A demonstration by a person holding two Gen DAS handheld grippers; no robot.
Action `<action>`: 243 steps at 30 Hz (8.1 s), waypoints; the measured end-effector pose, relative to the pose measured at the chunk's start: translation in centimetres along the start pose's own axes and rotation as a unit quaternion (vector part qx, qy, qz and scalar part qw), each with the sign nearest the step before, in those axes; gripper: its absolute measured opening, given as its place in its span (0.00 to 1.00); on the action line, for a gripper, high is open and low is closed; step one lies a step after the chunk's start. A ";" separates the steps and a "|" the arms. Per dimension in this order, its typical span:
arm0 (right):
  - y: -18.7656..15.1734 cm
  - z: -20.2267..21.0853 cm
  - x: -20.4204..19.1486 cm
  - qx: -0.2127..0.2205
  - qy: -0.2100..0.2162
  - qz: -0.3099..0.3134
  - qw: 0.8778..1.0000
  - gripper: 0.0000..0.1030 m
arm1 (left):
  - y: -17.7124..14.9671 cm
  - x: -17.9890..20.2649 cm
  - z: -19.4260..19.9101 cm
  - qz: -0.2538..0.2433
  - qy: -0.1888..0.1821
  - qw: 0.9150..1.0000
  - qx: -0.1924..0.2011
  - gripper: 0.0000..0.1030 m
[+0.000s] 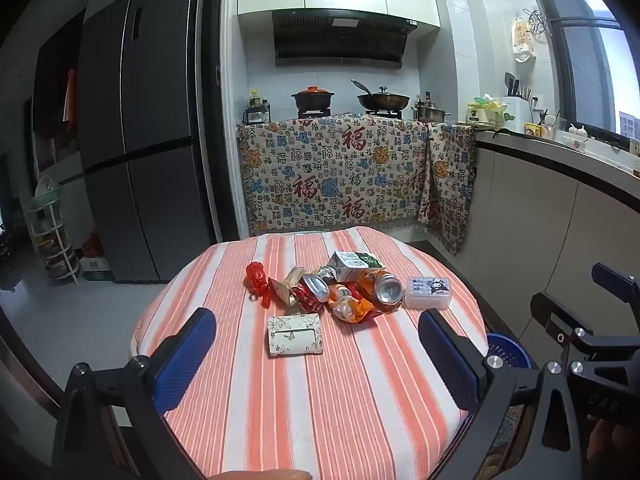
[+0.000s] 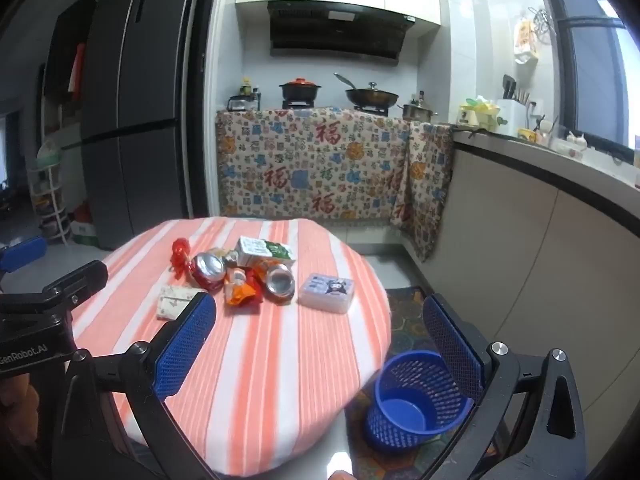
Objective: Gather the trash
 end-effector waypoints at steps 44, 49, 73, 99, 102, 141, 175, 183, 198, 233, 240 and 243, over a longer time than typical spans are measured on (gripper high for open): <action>0.2 1.1 -0.2 0.010 -0.005 0.001 1.000 1.00 | -0.6 -0.2 -0.2 0.003 -0.010 1.000 -0.003 1.00; 0.2 1.1 -0.2 0.011 -0.004 0.000 1.000 1.00 | -0.5 -0.3 -0.2 0.003 -0.010 1.000 -0.003 1.00; 0.4 1.4 -0.9 0.018 -0.003 0.002 1.000 1.00 | -0.3 -0.2 0.2 0.004 -0.021 1.000 0.005 1.00; -0.2 -0.1 -1.5 0.011 0.009 0.008 1.000 1.00 | -1.6 -1.8 -3.9 -0.012 -0.042 0.998 -0.034 1.00; -0.4 -1.1 -1.8 0.004 0.016 0.009 1.000 1.00 | -2.0 -2.3 -5.5 -0.011 -0.051 0.997 -0.053 1.00; -7.7 -18.2 -3.0 -0.190 0.105 0.026 0.976 1.00 | -1.2 -2.4 -26.1 -0.326 -0.281 0.864 -0.261 0.99; -1.1 -28.1 1.4 -0.361 0.205 0.172 0.893 0.86 | -3.2 -0.7 -24.1 -0.147 -0.187 0.932 -0.274 0.97; 1.3 -29.4 -0.6 -0.368 0.155 0.209 0.893 0.95 | -1.5 1.0 -25.2 -0.183 -0.125 0.931 -0.289 0.97; 2.3 -27.9 -0.6 -0.347 0.178 0.146 0.909 0.63 | -1.3 1.1 -24.4 -0.168 -0.105 0.941 -0.274 0.49; 1.7 -25.6 17.7 -0.303 0.135 -0.083 0.940 0.63 | 4.0 21.3 -22.4 -0.168 -0.264 0.919 -0.241 0.46; -1.0 -26.8 27.1 -0.305 0.078 -0.178 0.932 0.63 | 4.6 32.6 -25.2 -0.191 -0.297 0.901 -0.253 0.46; -2.1 -27.7 30.0 -0.306 0.065 -0.213 0.925 0.63 | 3.8 35.9 -27.6 -0.193 -0.297 0.896 -0.270 0.46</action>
Point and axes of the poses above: each gripper's, at about its wrist camera, not at the fingertips, and z roughly against the way its jaws point, x to its right, y to its top, the point moved 4 cm from there along -z, roughly the way its jaws point, and after that the axes turned 15 degrees about -x, right-handed, at the moved point
